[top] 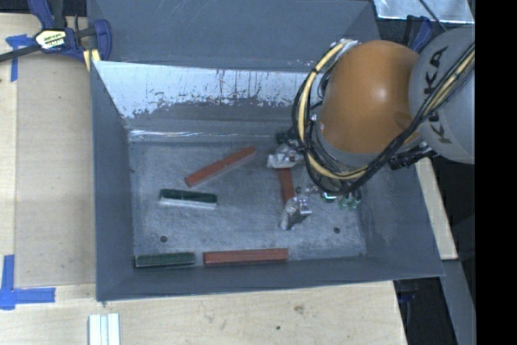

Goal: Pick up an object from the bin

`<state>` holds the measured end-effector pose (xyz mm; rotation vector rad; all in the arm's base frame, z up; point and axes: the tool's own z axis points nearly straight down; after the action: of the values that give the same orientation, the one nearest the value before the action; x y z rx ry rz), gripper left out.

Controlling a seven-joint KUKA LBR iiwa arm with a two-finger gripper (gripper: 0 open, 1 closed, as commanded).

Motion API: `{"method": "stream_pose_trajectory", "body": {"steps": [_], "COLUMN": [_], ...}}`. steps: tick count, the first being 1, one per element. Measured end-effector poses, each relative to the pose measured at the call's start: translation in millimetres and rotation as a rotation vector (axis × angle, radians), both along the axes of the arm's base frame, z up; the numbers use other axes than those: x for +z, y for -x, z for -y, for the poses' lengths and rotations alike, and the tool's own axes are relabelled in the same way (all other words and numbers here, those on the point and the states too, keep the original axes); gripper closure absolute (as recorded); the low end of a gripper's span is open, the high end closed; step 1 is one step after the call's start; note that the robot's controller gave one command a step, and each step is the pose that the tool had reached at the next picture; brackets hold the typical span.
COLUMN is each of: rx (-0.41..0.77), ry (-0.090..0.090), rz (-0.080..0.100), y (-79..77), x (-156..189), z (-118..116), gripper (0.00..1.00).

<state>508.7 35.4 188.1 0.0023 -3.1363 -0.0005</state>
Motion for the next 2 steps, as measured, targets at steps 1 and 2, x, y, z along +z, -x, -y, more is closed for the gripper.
{"method": "stream_pose_trajectory", "body": {"steps": [1, 2], "rx": [-0.001, -0.007], "ry": [0.000, 0.000], "rz": [0.008, 0.013], "y": [-1.8, -49.1], "x": [3.9, -16.9], "z": [0.2, 0.4], "gripper": [0.00, 0.00]}}
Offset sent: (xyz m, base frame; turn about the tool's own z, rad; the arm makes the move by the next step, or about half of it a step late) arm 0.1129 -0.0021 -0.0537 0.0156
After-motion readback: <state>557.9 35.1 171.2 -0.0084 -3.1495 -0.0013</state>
